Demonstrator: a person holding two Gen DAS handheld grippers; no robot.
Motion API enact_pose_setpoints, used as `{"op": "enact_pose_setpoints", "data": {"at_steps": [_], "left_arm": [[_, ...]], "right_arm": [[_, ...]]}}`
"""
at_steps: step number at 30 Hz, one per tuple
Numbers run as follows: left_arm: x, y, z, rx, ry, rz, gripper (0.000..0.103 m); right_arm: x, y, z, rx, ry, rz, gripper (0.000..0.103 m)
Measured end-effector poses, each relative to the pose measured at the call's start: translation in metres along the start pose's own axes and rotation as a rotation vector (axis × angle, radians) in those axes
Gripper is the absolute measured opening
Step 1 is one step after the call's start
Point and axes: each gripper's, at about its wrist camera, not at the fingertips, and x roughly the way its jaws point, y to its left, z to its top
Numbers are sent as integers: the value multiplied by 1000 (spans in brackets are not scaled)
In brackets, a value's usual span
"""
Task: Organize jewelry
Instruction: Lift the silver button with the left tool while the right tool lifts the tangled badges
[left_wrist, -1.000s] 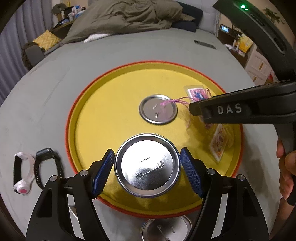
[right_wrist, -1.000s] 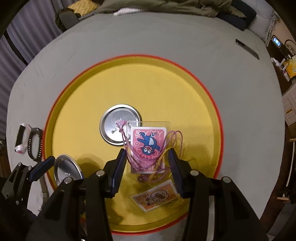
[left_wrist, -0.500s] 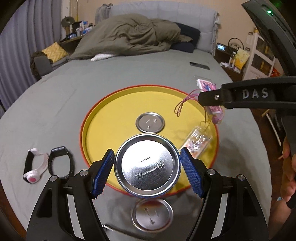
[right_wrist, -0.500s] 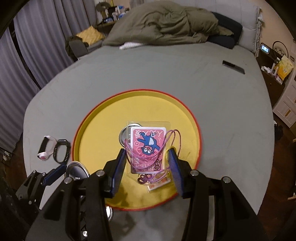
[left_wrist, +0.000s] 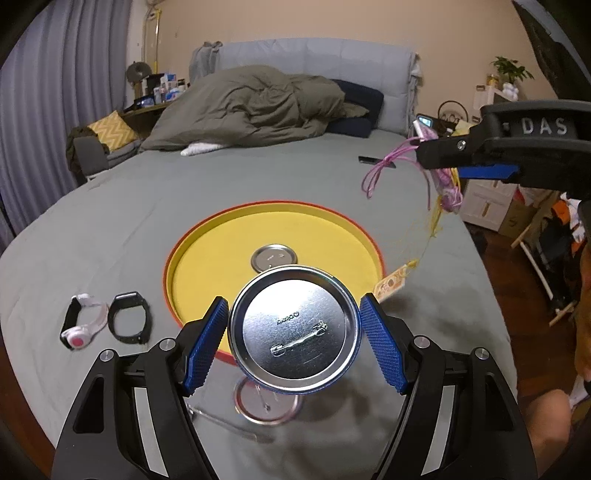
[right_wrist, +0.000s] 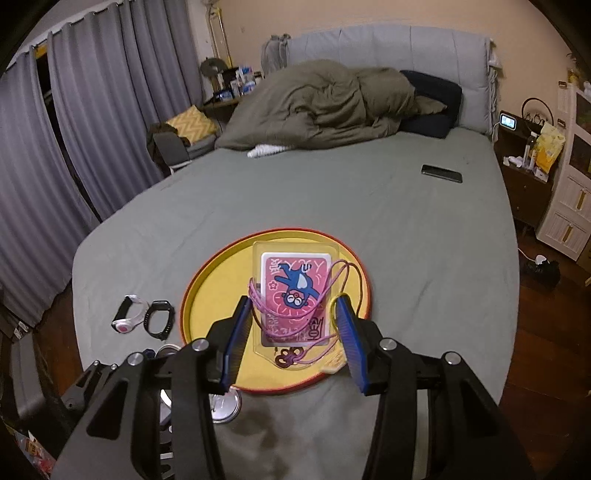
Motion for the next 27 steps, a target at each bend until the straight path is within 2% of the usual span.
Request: {"op": "enact_pose_setpoints", "data": {"at_steps": [11,19,27], "left_arm": [[-22,-19,-31,9,-2,-29,71],[-34,-24,-36,14,-22,-35,71],[-36,-20,-38,12,-31,-37,71]], "right_arm": [[-43,-15,-30,44,-48,31,44],[-73,-14,-14,28,-100,37,44],[-63,0,-3,1,-98,34,44]]}}
